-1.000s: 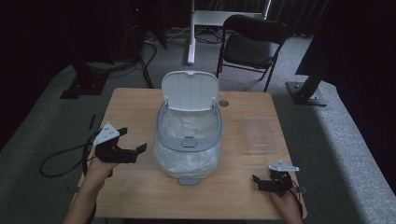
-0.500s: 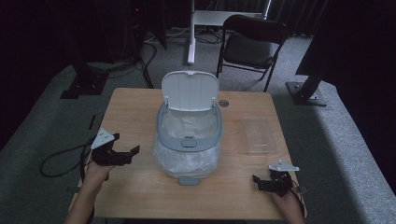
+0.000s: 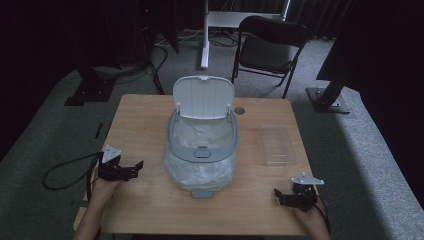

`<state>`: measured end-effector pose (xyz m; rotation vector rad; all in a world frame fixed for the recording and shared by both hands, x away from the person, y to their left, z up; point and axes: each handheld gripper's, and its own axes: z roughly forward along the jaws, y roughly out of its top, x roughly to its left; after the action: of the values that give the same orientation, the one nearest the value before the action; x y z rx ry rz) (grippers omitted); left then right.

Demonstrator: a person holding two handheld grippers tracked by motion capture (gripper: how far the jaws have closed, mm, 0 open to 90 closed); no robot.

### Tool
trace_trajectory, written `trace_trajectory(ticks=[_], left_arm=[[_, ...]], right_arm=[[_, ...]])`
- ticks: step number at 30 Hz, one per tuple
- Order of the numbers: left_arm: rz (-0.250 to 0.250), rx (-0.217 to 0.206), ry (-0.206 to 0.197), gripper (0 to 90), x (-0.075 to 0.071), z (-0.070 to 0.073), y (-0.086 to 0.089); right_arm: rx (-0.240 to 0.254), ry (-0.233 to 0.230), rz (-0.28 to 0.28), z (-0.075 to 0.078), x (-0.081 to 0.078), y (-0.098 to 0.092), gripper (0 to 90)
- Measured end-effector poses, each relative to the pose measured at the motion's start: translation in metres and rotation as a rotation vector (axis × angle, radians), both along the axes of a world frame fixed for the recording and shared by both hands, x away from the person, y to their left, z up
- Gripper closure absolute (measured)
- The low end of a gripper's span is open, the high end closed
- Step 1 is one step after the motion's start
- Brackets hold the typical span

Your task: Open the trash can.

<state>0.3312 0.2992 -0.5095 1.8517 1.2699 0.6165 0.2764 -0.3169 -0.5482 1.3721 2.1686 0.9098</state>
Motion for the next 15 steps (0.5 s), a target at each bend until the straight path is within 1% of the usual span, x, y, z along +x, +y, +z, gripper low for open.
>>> trace_trajectory(ticks=[2,4,5,6,10,13,14,15], left_arm=[[0.010,-0.004,0.011,0.6,0.001,-0.004,0.003],[0.015,0.000,0.021,0.6,0.001,-0.009,0.004],[0.015,0.000,0.021,0.6,0.001,-0.009,0.004],[0.024,0.005,0.033,0.6,0.001,-0.012,0.006],[0.039,0.009,0.043,0.6,0.001,-0.018,0.007],[0.043,0.007,0.049,0.6,0.001,-0.019,0.009],[0.052,0.009,0.053,0.6,0.002,-0.021,0.011],[0.052,0.009,0.053,0.6,0.002,-0.021,0.011]], right_arm=[[0.011,0.004,0.001,0.002,-0.002,-0.002,12.0],[0.036,-0.005,-0.006,0.006,-0.004,-0.005,12.0],[0.036,-0.005,-0.006,0.006,-0.004,-0.005,12.0],[0.068,-0.013,-0.006,0.011,-0.006,-0.010,11.1],[0.100,-0.044,-0.031,0.024,-0.006,-0.019,11.1],[0.107,-0.063,-0.048,0.034,-0.003,-0.023,11.1],[0.105,-0.067,-0.053,0.037,-0.002,-0.025,11.1],[0.105,-0.067,-0.053,0.037,-0.002,-0.025,11.1]])
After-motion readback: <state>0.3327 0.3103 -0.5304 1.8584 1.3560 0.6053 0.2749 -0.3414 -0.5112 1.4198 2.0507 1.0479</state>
